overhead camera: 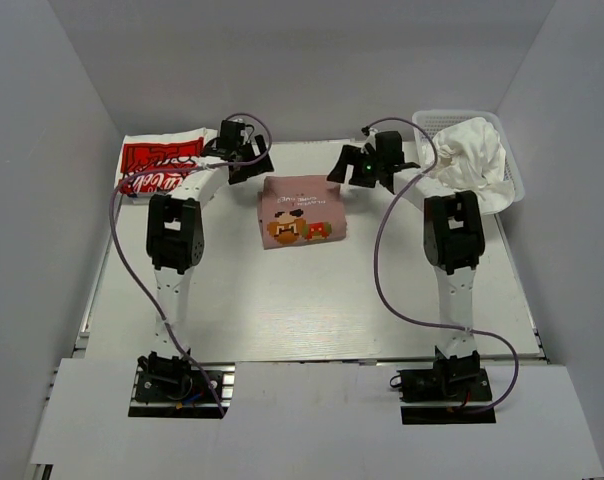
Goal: Fold and stack the t-shirts
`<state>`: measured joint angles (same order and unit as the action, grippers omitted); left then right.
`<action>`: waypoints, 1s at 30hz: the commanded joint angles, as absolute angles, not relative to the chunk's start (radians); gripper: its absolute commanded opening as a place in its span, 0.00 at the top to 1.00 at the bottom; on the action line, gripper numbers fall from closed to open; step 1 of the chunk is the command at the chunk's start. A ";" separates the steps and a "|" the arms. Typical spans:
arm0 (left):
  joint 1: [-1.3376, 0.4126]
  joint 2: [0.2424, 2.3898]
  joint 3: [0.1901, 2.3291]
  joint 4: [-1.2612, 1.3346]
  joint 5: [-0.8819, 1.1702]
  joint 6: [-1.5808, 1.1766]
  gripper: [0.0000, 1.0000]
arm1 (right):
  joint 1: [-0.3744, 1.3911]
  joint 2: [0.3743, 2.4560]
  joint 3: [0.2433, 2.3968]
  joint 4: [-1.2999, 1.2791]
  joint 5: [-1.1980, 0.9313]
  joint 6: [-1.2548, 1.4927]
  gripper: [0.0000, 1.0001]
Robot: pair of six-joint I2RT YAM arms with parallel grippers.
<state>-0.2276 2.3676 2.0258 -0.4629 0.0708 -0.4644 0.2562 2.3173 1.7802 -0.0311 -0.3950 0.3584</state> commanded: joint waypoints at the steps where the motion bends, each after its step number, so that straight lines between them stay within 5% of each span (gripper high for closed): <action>1: -0.219 2.189 1.938 -0.482 0.063 -0.462 0.00 | 0.261 2.102 1.692 -0.026 -0.414 0.336 0.09; 10: -0.258 2.086 1.591 -0.416 0.270 -0.360 0.00 | 0.296 1.858 1.339 0.024 -0.456 0.345 0.09; 18: -0.270 2.218 1.641 -0.416 0.342 -0.373 0.05 | 0.314 1.662 1.163 0.067 -0.500 0.359 0.09; 23: -0.301 2.286 1.683 -0.442 0.408 -0.351 0.47 | 0.316 1.617 1.080 0.101 -0.485 0.368 0.09; 27: -0.310 2.286 1.684 -0.439 0.370 -0.351 1.00 | 0.313 1.615 1.054 0.121 -0.500 0.385 0.09; 30: -0.310 2.272 1.729 -0.465 0.336 -0.325 1.00 | 0.310 1.608 1.029 0.124 -0.506 0.391 0.09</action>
<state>-0.2966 2.2662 1.7012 -0.3969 0.3698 -0.3603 0.3145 1.6432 1.0534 0.0822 -0.4797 0.3820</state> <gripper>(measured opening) 0.038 0.907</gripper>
